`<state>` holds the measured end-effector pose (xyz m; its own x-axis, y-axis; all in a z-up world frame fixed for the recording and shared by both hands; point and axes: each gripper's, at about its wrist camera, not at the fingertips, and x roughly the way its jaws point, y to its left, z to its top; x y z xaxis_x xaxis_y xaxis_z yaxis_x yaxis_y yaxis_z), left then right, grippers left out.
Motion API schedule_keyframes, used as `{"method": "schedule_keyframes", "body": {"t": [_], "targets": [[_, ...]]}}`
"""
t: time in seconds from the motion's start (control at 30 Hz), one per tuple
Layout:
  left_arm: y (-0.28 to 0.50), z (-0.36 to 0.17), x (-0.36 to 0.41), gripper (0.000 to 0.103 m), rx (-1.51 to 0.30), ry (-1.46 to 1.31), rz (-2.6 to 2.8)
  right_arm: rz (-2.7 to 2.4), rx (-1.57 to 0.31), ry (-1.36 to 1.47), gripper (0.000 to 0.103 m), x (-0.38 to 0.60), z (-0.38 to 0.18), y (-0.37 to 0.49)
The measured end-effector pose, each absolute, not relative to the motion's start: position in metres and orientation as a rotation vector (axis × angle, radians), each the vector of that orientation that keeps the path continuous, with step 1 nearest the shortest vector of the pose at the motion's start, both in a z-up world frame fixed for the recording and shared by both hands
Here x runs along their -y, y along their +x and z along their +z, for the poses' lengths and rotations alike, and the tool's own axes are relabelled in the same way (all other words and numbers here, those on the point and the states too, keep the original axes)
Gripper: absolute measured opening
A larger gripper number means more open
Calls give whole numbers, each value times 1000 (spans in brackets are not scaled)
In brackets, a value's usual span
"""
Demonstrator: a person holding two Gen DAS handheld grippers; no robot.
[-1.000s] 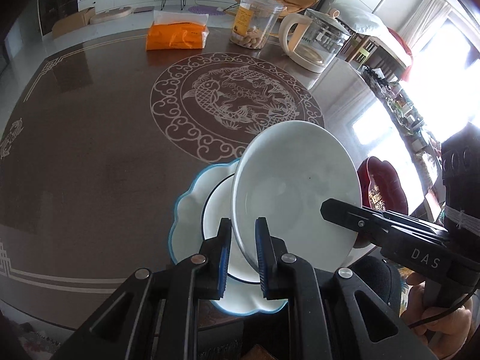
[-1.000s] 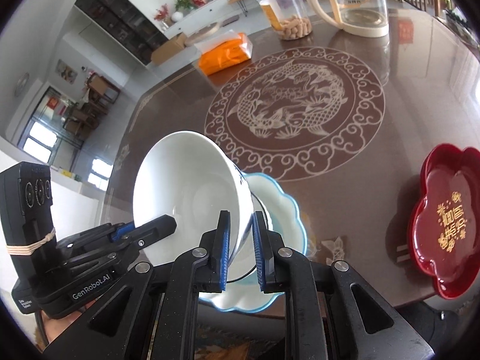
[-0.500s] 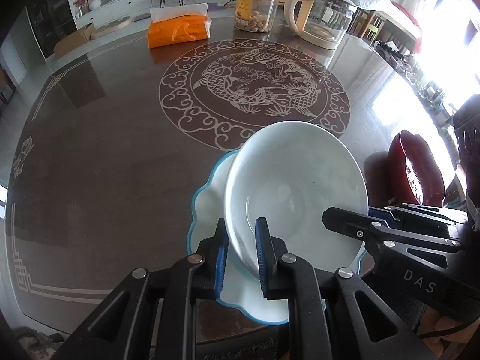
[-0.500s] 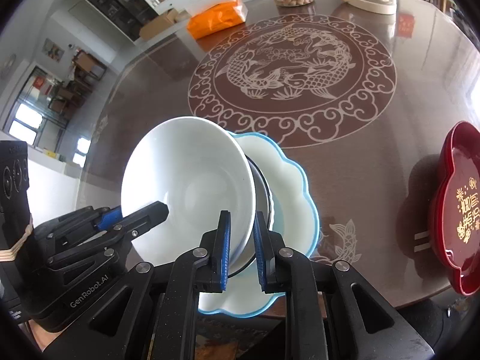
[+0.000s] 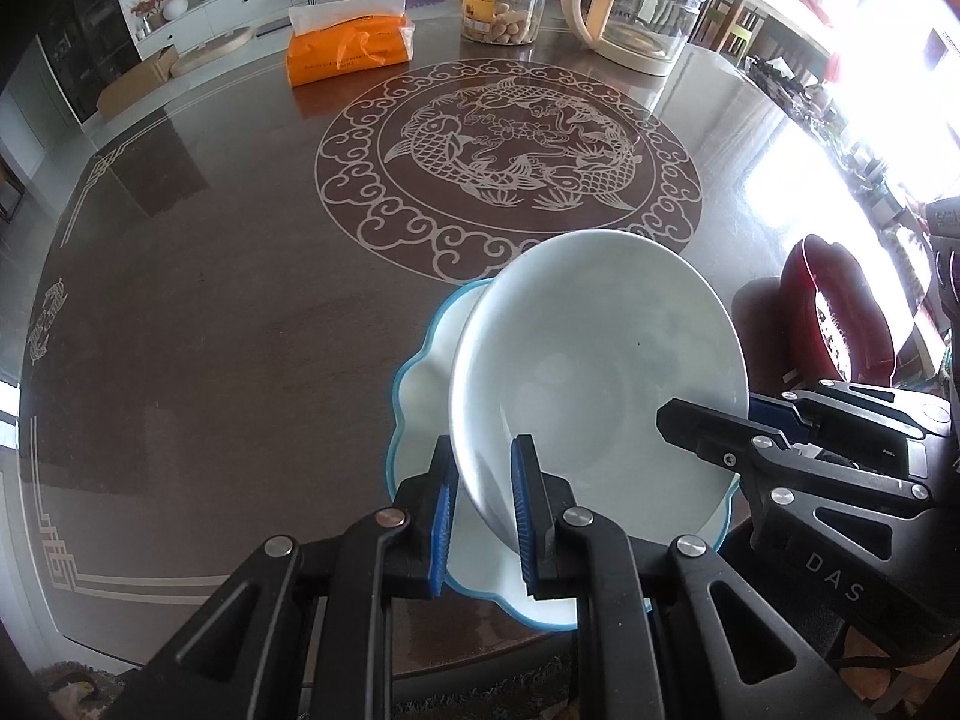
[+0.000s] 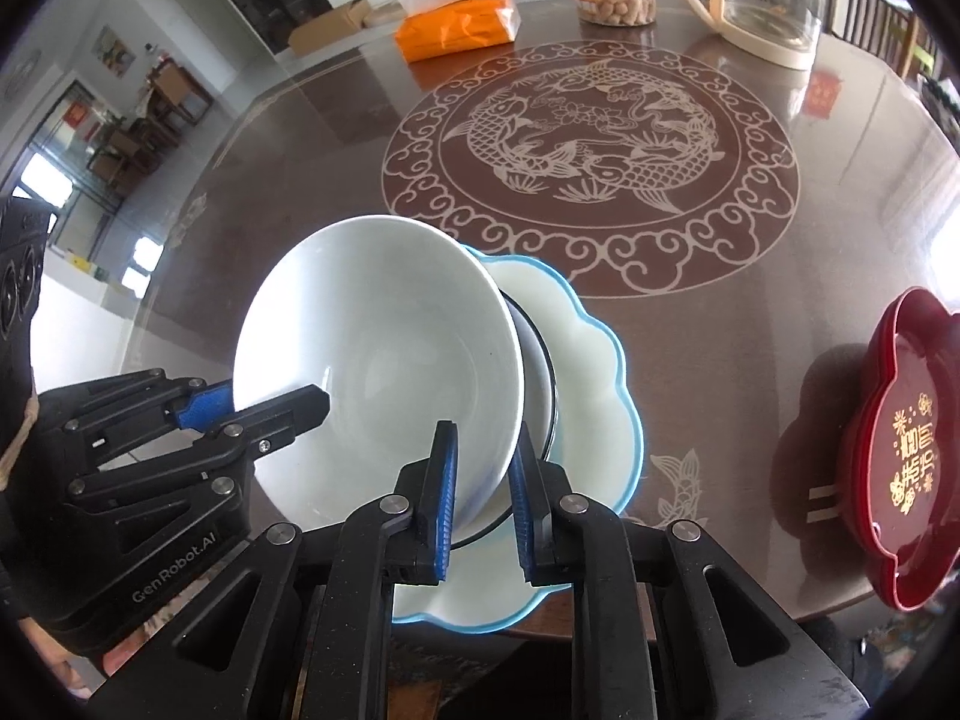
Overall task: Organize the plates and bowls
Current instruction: 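Lower the white lettered bowl into the black-rimmed bowl and open the right gripper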
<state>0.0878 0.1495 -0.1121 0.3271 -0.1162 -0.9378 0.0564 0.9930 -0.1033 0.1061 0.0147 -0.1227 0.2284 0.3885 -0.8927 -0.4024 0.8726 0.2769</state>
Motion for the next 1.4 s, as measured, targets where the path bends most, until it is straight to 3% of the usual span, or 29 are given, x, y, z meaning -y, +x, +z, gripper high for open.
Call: {"method": "schedule_keyframes", "body": {"t": [1.0,1.4], "targets": [[81,-96,-170,16,-1227,-48,-133,538,-1280,-77,8,-25,-127,125],[41,-88,-218,17,-1110,-343,-129,584,-1282,-133,9,-33,-126,129]]}}
